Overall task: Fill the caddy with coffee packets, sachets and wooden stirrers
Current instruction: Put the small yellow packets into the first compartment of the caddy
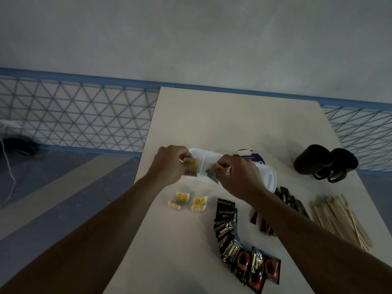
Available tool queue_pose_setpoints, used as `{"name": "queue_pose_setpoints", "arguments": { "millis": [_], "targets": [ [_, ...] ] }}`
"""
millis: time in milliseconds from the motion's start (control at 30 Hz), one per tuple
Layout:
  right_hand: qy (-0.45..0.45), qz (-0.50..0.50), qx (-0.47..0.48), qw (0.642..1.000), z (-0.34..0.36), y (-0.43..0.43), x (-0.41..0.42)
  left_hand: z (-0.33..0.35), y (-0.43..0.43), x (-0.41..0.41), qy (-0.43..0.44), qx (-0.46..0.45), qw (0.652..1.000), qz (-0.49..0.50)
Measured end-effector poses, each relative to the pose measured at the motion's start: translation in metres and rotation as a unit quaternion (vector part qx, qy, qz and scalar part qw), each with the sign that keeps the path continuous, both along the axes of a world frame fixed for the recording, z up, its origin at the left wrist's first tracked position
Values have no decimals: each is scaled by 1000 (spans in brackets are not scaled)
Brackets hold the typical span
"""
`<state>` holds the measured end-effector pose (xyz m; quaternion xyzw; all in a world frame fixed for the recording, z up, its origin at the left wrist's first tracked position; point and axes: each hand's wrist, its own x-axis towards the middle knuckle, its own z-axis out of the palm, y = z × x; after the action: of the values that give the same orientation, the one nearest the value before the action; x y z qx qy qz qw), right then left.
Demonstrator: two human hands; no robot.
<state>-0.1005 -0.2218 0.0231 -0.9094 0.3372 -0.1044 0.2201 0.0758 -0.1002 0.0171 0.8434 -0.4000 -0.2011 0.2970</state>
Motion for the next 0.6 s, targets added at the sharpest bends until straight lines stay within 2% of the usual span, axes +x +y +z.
{"name": "queue_pose_setpoints", "arguments": {
  "millis": [300,600],
  "targets": [
    [36,5,-22,999,-20,-40,30,-15,-41,15,-2,40,999,26],
    [106,37,-8,994,-38,-46,48,-36,-53,17,15,63,998,-9]
  ]
}}
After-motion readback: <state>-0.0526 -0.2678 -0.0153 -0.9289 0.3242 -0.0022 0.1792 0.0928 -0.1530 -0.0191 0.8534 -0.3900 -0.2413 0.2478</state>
